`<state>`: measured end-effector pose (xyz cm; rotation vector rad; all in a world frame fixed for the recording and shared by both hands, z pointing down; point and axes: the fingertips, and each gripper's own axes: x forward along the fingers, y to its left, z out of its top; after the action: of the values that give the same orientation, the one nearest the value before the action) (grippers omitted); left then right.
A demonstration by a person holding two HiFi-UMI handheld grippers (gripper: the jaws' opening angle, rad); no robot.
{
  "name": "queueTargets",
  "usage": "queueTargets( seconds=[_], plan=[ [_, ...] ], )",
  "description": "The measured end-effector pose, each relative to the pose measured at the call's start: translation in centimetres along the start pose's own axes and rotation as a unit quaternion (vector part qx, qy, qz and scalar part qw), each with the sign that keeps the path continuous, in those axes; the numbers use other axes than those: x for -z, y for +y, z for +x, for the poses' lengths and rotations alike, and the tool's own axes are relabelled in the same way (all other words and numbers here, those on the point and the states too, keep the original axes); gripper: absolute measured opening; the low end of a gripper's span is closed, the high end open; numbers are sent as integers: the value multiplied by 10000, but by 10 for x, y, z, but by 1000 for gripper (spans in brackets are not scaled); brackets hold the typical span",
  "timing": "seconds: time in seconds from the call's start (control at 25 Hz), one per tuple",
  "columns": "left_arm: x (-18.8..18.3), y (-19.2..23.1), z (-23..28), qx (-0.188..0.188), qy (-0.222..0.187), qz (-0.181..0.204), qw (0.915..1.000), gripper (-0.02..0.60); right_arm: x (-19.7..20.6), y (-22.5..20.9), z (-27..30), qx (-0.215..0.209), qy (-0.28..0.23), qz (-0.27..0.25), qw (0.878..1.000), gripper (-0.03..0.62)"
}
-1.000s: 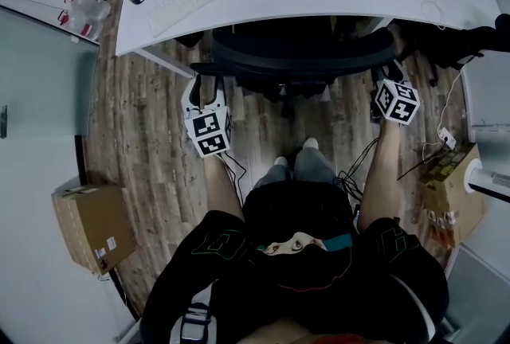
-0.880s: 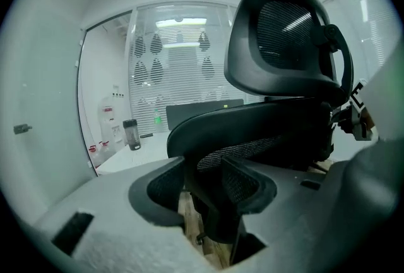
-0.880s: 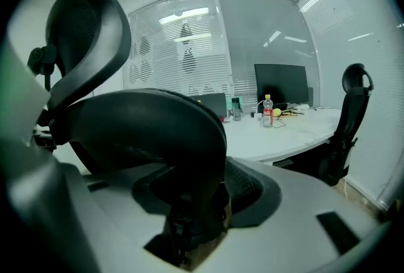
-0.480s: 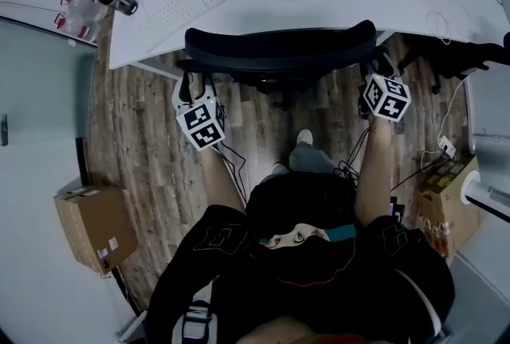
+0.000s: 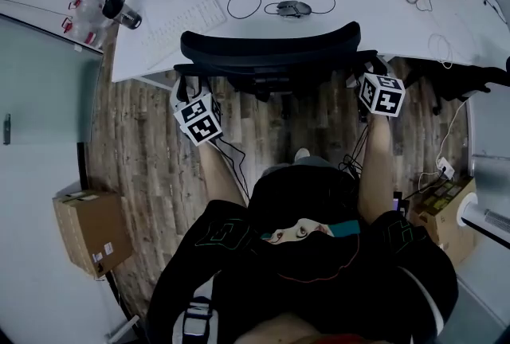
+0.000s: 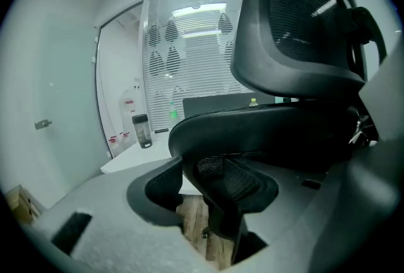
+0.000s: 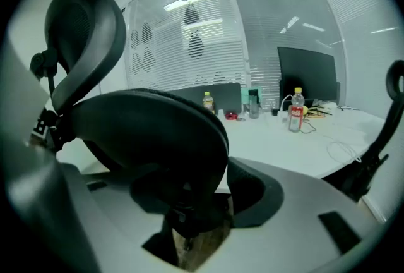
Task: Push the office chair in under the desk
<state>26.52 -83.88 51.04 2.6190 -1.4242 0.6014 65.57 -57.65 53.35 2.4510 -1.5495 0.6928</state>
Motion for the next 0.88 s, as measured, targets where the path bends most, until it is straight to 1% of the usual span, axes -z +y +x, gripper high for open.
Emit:
queueTargets(
  seconds=[0.12,0.24,0.28,0.32,0.36,0.4,0.52,0.6,0.64,0.72,0.8,0.84,0.88],
  plan=[
    [-5,4,8,-151,-33,-156,9998,233,-3,9,6,-358,-105,-38,9993,225],
    [-6,8,11,-315,-35,-148,9994,222,-4,9,9,-414,-103,-87,9991,227],
    [-5,11,10,-383,-3,-163,9991,199,-3,9,9,-421,-69,-117,9990,229],
    [-5,15,10,-451,21,-202,9988,148,-2,9,9,-424,-56,-126,9990,229],
    [-5,19,10,-497,31,-236,9985,115,-4,9,10,-419,-68,-114,9990,229],
    [-6,21,10,-510,33,-244,9984,118,-6,10,11,-407,-87,-90,9991,229],
    [-7,20,9,-421,8,-206,9989,120,-6,10,11,-326,-107,40,9994,229],
    [-7,17,8,-346,-65,-248,9991,160,-5,9,11,-256,-142,149,9995,229],
    [-8,15,7,-306,-116,-315,9990,163,-5,9,10,-231,-164,201,9994,230],
    [-3,9,5,-156,-184,-629,9977,163,-4,9,8,-225,-214,307,9990,230],
    [13,0,1,-16,-118,-989,9950,161,-2,10,1,-300,-346,420,9981,225],
    [20,-4,-1,-25,-93,-1049,9944,138,-2,10,-4,-357,-438,476,9973,227],
    [24,-8,-5,-88,-120,-1037,9945,92,-1,9,-9,-406,-513,521,9965,229]
  ],
)
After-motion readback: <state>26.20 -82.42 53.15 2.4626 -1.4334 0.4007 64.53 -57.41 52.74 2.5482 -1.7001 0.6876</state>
